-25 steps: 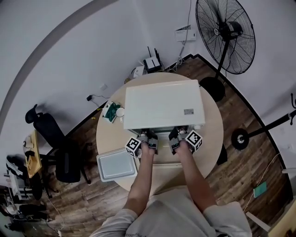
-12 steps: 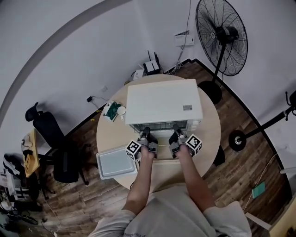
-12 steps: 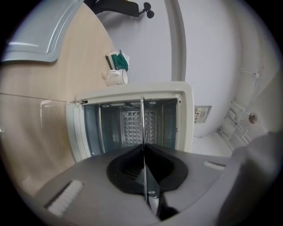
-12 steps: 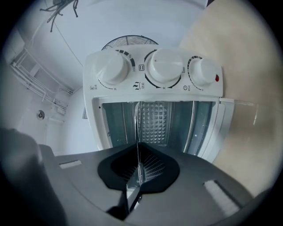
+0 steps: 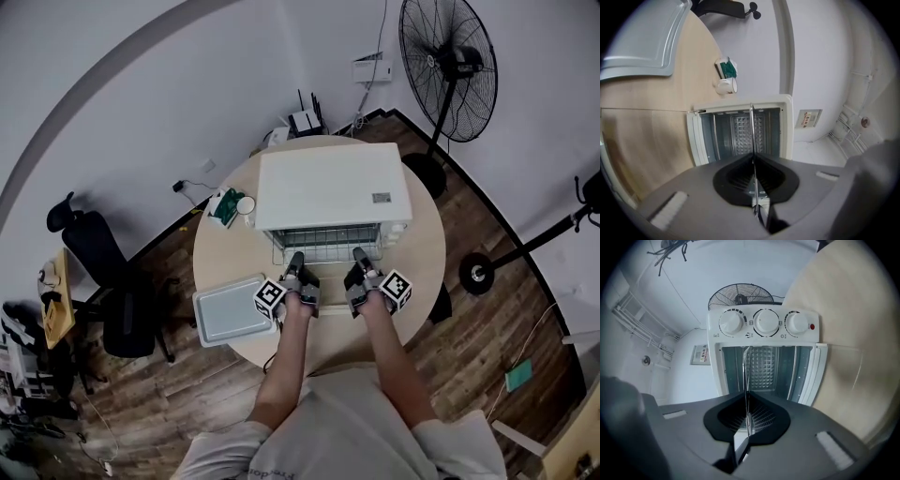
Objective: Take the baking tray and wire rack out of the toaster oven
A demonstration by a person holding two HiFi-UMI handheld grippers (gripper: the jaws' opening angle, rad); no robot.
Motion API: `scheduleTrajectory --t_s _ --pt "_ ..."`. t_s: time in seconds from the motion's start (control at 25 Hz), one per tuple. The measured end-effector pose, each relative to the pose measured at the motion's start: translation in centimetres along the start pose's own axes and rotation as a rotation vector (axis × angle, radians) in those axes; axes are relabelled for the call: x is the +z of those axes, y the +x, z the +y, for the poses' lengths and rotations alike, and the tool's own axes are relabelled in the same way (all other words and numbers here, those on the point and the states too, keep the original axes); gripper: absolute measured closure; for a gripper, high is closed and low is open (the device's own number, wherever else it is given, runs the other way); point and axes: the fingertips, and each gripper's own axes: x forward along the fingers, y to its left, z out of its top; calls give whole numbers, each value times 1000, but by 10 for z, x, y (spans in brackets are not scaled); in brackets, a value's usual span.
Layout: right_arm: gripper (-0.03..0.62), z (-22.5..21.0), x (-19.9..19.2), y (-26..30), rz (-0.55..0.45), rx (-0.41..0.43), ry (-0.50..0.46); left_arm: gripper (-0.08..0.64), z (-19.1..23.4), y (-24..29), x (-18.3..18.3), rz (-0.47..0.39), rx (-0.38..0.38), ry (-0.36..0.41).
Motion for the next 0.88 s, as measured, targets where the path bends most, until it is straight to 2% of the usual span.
scheduleTrajectory --t_s 0.24,0.4,0.72,0.88 --pt "591 0 -1 -23 0 7 -31 506 -1 -16 -16 11 -13 15" --pt "591 6 -14 -32 2 21 -48 506 -6 -32 -13 42 -22 40" --pt "591 1 -30 -64 11 -4 -83 506 -3 -65 -24 87 -44 68" --pt "592 0 -27 -87 -8 -32 -139 506 0 -77 -40 126 -56 95"
